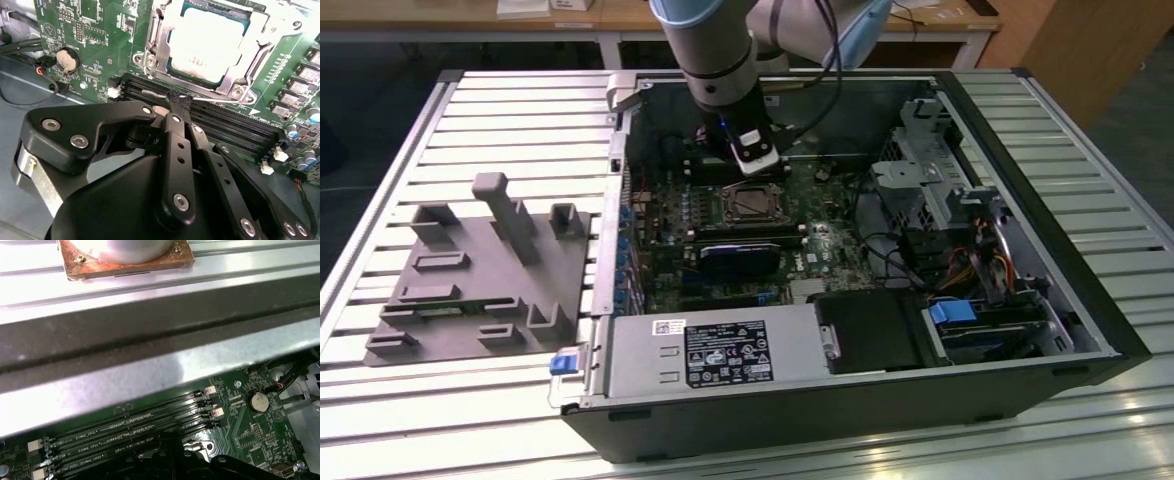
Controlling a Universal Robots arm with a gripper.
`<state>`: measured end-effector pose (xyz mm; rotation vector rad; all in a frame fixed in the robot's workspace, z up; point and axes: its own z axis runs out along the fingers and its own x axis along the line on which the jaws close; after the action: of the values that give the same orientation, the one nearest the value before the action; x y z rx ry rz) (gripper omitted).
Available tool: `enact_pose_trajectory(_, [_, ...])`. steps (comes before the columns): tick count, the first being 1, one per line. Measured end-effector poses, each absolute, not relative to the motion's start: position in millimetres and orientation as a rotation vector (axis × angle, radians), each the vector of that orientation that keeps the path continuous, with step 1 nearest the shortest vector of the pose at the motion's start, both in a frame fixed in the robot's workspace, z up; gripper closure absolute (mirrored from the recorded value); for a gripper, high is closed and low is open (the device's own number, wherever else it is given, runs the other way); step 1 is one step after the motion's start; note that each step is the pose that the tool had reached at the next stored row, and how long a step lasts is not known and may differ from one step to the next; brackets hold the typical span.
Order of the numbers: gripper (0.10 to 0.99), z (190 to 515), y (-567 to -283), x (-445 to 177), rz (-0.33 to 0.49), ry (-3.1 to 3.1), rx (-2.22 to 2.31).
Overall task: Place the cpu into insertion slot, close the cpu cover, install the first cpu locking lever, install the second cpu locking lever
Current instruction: 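Install the first cpu locking lever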
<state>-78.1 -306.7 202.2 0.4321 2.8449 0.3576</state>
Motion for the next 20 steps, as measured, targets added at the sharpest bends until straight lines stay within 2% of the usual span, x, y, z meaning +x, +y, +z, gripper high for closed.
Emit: enact_pose_trajectory(20, [0.980, 195.9, -301.2, -78.1, 0.306, 2.826, 0.510])
